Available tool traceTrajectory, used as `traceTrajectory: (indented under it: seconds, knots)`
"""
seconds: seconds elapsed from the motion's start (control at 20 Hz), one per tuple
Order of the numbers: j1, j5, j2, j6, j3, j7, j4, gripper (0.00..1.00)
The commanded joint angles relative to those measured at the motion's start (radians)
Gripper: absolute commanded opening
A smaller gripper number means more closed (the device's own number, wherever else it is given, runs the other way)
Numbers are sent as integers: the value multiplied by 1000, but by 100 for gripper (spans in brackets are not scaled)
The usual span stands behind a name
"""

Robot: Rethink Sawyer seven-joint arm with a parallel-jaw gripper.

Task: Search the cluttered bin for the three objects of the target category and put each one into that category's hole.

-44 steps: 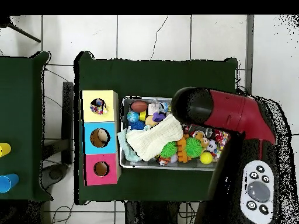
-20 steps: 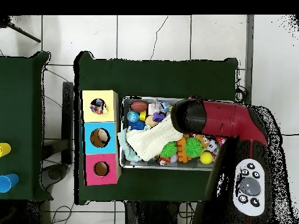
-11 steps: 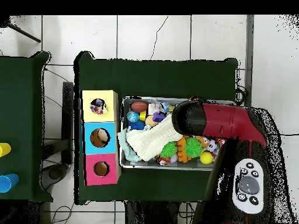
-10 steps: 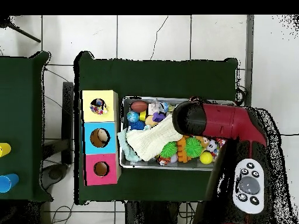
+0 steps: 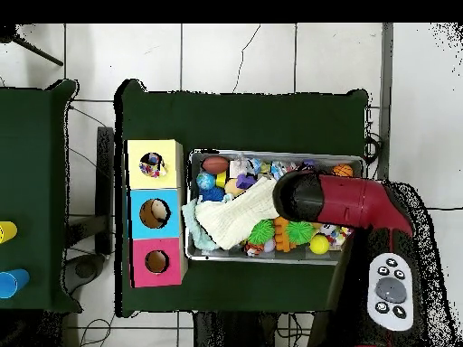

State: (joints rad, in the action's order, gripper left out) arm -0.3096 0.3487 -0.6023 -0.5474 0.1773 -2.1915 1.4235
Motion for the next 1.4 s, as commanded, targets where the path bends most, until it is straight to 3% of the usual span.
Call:
traceTrajectory:
  seconds: [0.05, 0.65, 1.4]
  knots:
    - [-29, 20, 69, 62, -37, -61, 154, 100]
    - [-53, 35, 79, 118, -6, -71, 222, 100]
    - [-64, 46, -31, 80, 44, -1, 243, 100]
